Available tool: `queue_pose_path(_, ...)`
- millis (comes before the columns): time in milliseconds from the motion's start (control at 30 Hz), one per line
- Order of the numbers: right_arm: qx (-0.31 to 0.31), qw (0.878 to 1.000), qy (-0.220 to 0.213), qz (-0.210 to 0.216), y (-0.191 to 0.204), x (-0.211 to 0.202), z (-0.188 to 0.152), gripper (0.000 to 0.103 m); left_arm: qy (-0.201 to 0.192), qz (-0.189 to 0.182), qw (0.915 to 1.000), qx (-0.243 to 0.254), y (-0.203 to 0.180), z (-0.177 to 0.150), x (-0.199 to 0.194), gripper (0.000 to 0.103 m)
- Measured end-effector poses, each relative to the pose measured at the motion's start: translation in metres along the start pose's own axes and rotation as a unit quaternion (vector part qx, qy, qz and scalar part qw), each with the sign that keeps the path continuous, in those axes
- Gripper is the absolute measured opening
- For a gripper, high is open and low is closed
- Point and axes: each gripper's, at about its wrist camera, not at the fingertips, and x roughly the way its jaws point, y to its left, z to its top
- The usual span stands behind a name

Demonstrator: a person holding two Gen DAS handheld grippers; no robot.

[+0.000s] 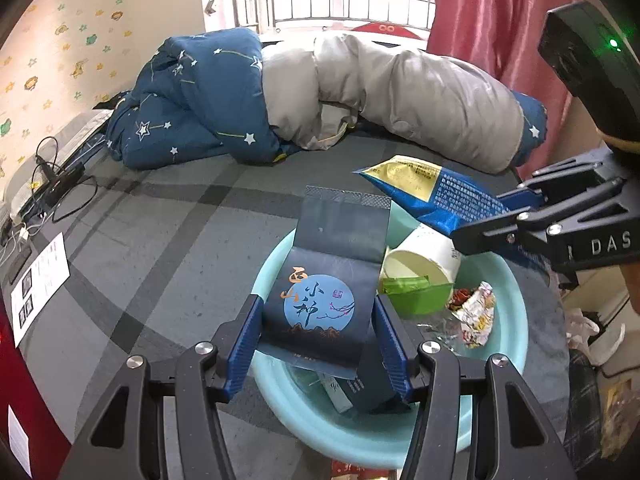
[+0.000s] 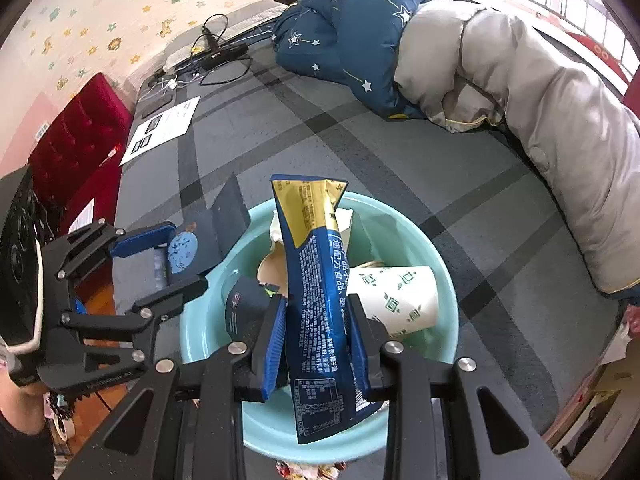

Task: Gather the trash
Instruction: 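Carry the pouch in left tool and packet in right tool over the teal basin, then open left tool to drop the pouch while right tool drops the packet into the basin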

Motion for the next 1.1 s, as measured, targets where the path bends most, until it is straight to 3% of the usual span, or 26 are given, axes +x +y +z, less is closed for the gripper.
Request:
queue_pose_path(200,0.022,1.000,-0.010,0.011,0.001,0.013,0.000,0.032,0.004,0.002,0.9995,-0.032,0.003,-0.006,0.019,0.060)
queue_pose_path(800,0.025,0.999,-0.010,0.018,0.011,0.032,0.002,0.033,0.007,0.009,0.9993,-0.037,0.001,-0.014,0.030,0.063)
queue_pose_path(867,0.026,1.000,-0.010,0.012,0.012,0.030,0.002,0.045,0.007,0.009,0.9994,-0.034,-0.001,-0.015,0.030,0.080)
queue_pose_path(900,0.026,1.000,-0.014,0.009,0.012,0.028,0.002,0.052,0.006,0.009,0.9995,-0.031,-0.002,-0.016,0.030,0.096)
queue_pose_path(933,0.026,1.000,-0.015,0.008,0.012,0.026,0.001,0.062,0.003,0.011,0.9996,-0.026,-0.004,-0.017,0.028,0.102)
queue_pose_path(967,0.026,1.000,-0.016,0.003,0.012,0.024,0.001,0.069,0.001,0.014,0.9996,-0.023,-0.005,-0.018,0.027,0.103)
queue_pose_path(1033,0.027,0.999,-0.021,-0.009,0.011,0.019,-0.001,0.094,-0.003,0.024,0.9995,-0.019,-0.009,-0.020,0.024,0.103)
queue_pose_path(1100,0.029,0.999,-0.028,-0.015,0.011,0.014,-0.004,0.099,-0.008,0.029,0.9994,-0.018,-0.011,-0.021,0.021,0.103)
